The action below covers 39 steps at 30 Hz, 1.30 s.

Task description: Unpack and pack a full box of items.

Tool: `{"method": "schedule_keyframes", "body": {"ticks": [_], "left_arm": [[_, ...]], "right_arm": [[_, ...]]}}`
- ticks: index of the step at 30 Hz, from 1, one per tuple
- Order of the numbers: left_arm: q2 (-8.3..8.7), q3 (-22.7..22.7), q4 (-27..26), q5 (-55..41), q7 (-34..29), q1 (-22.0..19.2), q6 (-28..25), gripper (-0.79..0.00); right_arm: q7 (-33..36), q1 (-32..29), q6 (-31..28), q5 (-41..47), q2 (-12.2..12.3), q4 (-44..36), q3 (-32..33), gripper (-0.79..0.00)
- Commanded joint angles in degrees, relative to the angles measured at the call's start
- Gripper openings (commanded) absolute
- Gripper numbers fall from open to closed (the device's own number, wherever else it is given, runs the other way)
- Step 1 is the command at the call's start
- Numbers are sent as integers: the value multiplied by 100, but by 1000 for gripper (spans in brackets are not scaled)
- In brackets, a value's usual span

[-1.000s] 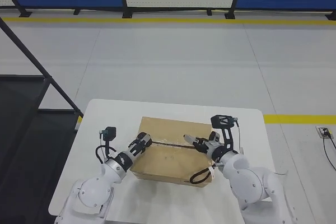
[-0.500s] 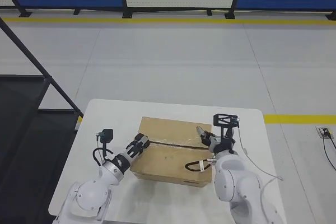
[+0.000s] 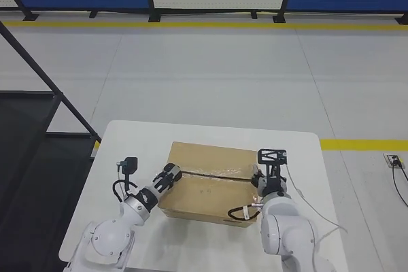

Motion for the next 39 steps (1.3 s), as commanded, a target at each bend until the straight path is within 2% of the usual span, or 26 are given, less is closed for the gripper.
{"method": "schedule_keyframes", "body": {"ticks": [1,9,10,13,14,15,16,17,18,21,23,24,29,39], "left_arm": [[4,1,2,-6,2,0,0,-785],[24,19,-14,24,20,22,-3,-785],[27,17,-23,23,23,32,-3,-785],[37,-3,-38,15,40,59,-16,-785],[39,-6,-40,11,44,66,-21,-785],[42,-8,-41,10,45,73,-25,-785],[44,-10,-45,-2,47,79,-36,-785],[46,-14,-45,-13,56,87,-38,-785],[49,-16,-49,-18,63,95,-41,-785],[56,-32,-60,-52,78,126,-65,-785],[62,-49,-62,-68,89,154,-87,-785],[65,-58,-66,-82,94,167,-101,-785],[83,-132,-86,-151,108,228,-143,-785],[108,-169,-90,-227,112,213,-154,-785]], "right_arm": [[-27,-56,-3,-5,-7,-92,31,-400],[126,-239,-230,-181,-30,-235,98,-397],[47,-261,-218,-144,-38,-327,101,-372],[-200,-331,-284,-77,-55,-431,91,-400],[-330,-331,-264,-5,-69,-468,54,-394],[-432,-327,-281,38,-81,-454,16,-345],[-519,-307,-302,45,-92,-417,-29,-372],[-576,-272,-316,54,-107,-355,-86,-363],[-579,-219,-335,4,-119,-249,-142,-397],[-572,44,-278,-110,-177,47,-321,-403],[-424,245,-215,-295,-216,336,-421,-388],[-294,347,-187,-406,-235,472,-463,-342],[313,607,-146,-789,-303,743,-509,-372],[670,-114,-569,-1161,-277,40,-166,-431]]}}
